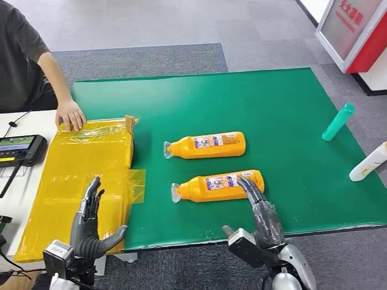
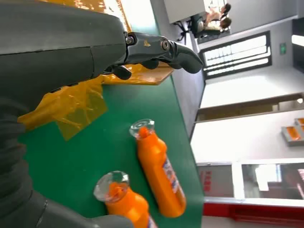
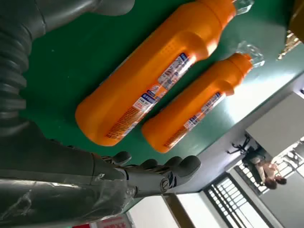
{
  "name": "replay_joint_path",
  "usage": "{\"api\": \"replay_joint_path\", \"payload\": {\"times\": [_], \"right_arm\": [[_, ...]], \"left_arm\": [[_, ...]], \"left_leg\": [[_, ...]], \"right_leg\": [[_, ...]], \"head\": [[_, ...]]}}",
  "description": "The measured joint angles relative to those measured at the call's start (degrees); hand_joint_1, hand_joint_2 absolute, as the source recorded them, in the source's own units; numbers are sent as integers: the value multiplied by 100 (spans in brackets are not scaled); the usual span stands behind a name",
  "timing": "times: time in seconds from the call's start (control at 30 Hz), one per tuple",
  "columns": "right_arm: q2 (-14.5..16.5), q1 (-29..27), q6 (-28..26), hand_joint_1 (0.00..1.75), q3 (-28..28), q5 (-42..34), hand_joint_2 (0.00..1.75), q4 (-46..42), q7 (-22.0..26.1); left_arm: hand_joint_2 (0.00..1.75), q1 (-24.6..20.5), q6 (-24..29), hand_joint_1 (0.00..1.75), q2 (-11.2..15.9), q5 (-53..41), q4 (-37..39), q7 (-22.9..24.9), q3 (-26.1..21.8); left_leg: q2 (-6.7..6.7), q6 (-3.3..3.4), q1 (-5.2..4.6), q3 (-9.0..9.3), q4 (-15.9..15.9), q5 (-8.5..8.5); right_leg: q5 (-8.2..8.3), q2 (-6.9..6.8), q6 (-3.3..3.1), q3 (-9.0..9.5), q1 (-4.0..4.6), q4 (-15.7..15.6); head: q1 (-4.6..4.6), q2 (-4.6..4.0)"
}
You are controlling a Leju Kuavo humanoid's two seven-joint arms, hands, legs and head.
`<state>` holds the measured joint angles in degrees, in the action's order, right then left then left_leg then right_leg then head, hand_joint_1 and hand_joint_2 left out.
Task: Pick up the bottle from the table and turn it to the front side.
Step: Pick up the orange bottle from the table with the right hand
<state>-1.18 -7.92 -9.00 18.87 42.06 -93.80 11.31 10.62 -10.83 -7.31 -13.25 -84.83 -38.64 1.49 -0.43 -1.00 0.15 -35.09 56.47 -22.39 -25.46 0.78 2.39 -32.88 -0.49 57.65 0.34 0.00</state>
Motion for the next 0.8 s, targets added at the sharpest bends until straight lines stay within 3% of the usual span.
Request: {"api": "replay_joint_path", "payload": {"times": [0.23, 0.5, 0.8], "right_arm": [[-284, 261, 304, 0, -7, 381, 175, 237, -333], [-693, 1069, 1043, 0, 100, 562, 175, 734, -756], [-1010, 1899, 1491, 0, 493, 577, 175, 1356, -1024]], "left_arm": [[175, 13, -252, 0, 39, -325, 391, 2, -207], [175, -62, -433, 0, 195, -605, 815, 2, -221], [175, -136, -365, 0, 264, -664, 1093, 2, -219]], "left_leg": [[0, 0, 0, -1, 0, 0], [0, 0, 0, 0, 0, 2], [0, 1, 0, -1, 0, 4]], "right_leg": [[0, 0, 0, 0, 0, 0], [1, 0, 1, 0, 0, 0], [2, 0, 1, 1, 0, 1]], "head": [[1, 0], [1, 0], [1, 0]]}}
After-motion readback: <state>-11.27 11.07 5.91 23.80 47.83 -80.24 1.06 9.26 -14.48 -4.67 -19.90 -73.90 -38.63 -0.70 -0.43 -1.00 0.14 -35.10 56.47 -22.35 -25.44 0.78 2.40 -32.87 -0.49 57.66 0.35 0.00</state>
